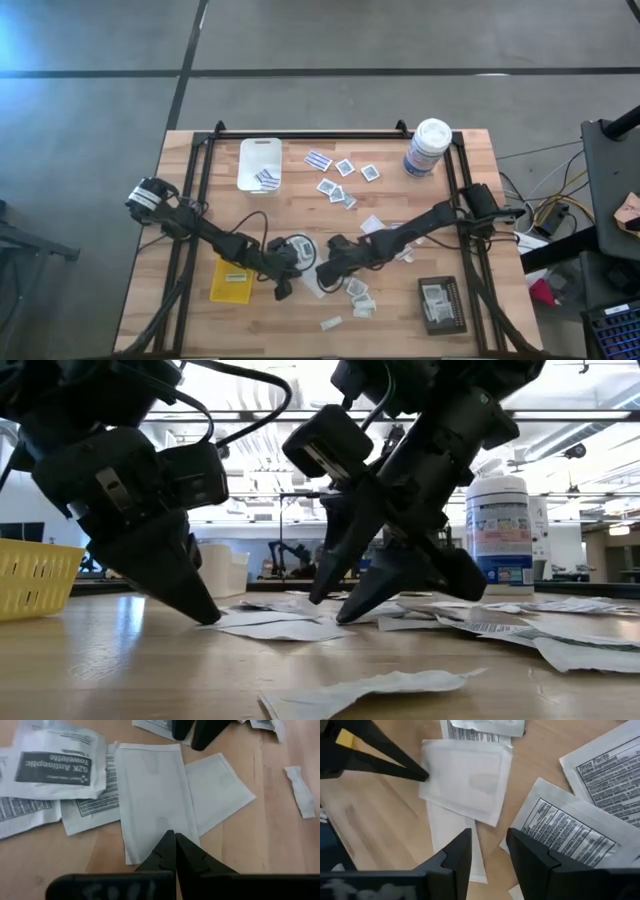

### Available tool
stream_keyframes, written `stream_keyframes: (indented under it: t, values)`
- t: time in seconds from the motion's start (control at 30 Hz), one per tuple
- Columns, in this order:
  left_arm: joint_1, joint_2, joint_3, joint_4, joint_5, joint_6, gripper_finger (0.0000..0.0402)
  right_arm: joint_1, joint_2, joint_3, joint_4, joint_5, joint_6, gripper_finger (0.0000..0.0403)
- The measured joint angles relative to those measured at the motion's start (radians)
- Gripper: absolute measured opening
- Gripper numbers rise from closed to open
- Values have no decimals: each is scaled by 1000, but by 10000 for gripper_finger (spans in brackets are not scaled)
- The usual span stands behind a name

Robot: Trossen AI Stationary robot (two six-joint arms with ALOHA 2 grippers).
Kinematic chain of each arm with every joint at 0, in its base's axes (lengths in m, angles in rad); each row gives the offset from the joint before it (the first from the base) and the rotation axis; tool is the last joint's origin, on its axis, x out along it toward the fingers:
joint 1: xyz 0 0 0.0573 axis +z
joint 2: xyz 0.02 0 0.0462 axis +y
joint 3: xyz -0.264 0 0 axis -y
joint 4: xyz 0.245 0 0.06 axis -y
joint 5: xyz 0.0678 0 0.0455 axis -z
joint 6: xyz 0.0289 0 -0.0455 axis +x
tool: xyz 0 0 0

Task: Pick & Place First Aid Supplies
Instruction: Put the blue bandage into the white bin

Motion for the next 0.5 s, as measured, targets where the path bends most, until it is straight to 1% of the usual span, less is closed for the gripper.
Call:
stream_keyframes:
  t: [0.23, 0.33, 0.5]
  values:
    - [0, 0, -1, 9, -2, 11, 0, -2, 23, 35, 4, 23, -3, 130]
    - [0, 0, -3, 26, -2, 10, 0, -2, 52, 53, 4, 27, 1, 129]
    - [0, 0, -6, 34, -2, -18, 0, -3, 77, 77, 11, 25, -7, 129]
